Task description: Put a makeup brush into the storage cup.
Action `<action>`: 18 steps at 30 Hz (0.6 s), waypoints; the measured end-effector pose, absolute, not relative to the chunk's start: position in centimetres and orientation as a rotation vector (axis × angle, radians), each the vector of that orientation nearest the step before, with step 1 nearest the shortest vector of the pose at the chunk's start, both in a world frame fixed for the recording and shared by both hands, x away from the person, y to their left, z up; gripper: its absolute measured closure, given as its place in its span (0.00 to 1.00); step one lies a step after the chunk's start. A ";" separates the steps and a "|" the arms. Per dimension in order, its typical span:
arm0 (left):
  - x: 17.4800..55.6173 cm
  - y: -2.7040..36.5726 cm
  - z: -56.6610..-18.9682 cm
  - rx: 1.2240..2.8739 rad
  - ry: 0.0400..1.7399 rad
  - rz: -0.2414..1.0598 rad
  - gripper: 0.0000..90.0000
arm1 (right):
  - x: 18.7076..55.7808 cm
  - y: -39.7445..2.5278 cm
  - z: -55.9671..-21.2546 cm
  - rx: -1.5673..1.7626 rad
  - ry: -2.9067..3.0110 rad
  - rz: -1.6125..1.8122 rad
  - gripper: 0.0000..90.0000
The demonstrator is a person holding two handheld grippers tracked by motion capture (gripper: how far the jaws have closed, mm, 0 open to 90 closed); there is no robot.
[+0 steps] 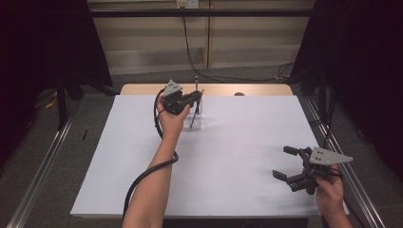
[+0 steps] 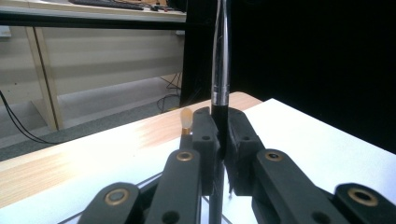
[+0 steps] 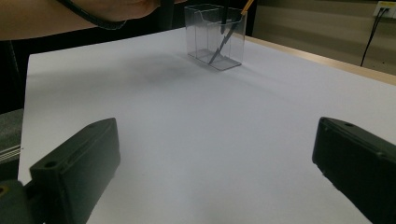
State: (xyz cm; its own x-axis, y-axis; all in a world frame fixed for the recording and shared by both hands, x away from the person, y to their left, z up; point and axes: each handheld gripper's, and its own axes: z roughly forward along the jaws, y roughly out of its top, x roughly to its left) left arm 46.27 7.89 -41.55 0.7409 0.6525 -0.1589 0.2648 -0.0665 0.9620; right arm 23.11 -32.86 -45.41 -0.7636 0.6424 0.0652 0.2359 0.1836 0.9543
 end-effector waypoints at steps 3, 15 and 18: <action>46.2 7.9 -41.7 1.651 0.748 0.368 0.93 | 23.1 -32.9 -45.5 0.828 2.119 1.601 0.01; 46.2 7.7 -42.0 1.657 0.749 0.365 0.93 | 23.0 -32.9 -45.4 0.825 2.117 1.604 0.01; 46.2 7.8 -42.2 1.653 0.753 0.362 0.93 | 23.0 -32.8 -45.5 0.825 2.117 1.604 0.01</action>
